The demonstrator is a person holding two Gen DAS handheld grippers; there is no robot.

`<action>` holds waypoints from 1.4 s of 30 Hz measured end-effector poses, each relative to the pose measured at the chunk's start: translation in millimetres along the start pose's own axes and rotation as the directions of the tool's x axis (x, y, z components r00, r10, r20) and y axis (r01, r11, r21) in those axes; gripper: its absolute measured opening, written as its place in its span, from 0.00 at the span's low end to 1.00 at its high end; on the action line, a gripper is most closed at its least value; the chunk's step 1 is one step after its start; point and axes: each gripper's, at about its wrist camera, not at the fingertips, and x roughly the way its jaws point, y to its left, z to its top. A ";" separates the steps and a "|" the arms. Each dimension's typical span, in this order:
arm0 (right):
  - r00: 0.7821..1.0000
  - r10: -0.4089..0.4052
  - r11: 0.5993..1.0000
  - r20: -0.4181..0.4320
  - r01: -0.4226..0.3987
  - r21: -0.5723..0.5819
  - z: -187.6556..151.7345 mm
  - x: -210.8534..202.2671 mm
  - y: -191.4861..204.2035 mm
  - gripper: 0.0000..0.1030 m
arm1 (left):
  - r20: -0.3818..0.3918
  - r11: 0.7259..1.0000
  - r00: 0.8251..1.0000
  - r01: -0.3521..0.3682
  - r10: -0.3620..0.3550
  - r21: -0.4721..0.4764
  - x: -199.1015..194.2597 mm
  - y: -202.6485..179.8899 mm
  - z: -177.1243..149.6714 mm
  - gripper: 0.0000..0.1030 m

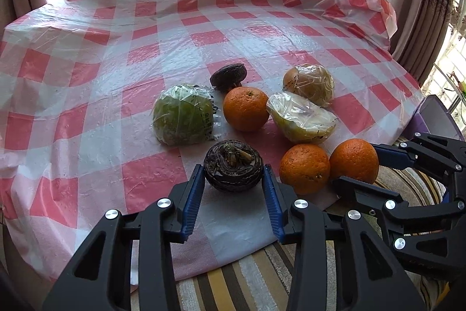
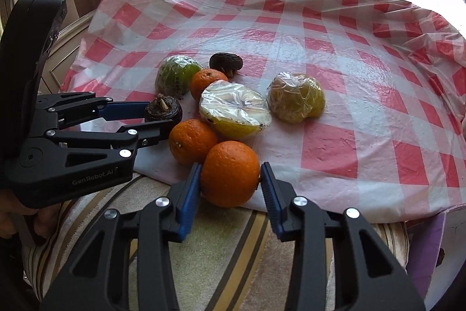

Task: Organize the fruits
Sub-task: 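Grasp the large orange with the right gripper while the left grasps the dark fruit, then carry the orange and dark fruit in both grippers over the white box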

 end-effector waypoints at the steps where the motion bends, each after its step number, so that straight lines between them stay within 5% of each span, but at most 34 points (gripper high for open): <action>1: 1.000 0.001 1.000 0.002 -0.001 0.005 -0.4 -0.6 -0.9 0.40 | 0.005 1.000 1.000 -0.005 0.005 -0.002 -1.4 0.3 0.1 0.37; 16: 0.999 0.015 0.997 0.044 -0.019 0.081 -1.4 -17.2 -18.2 0.40 | 0.056 0.998 0.997 -0.050 0.048 0.036 -23.1 -8.1 5.6 0.37; 42: 0.992 -0.060 0.969 0.109 0.032 0.244 -14.6 -67.1 -89.9 0.40 | 0.085 0.987 0.996 0.011 -0.025 0.163 -36.3 -68.4 29.3 0.37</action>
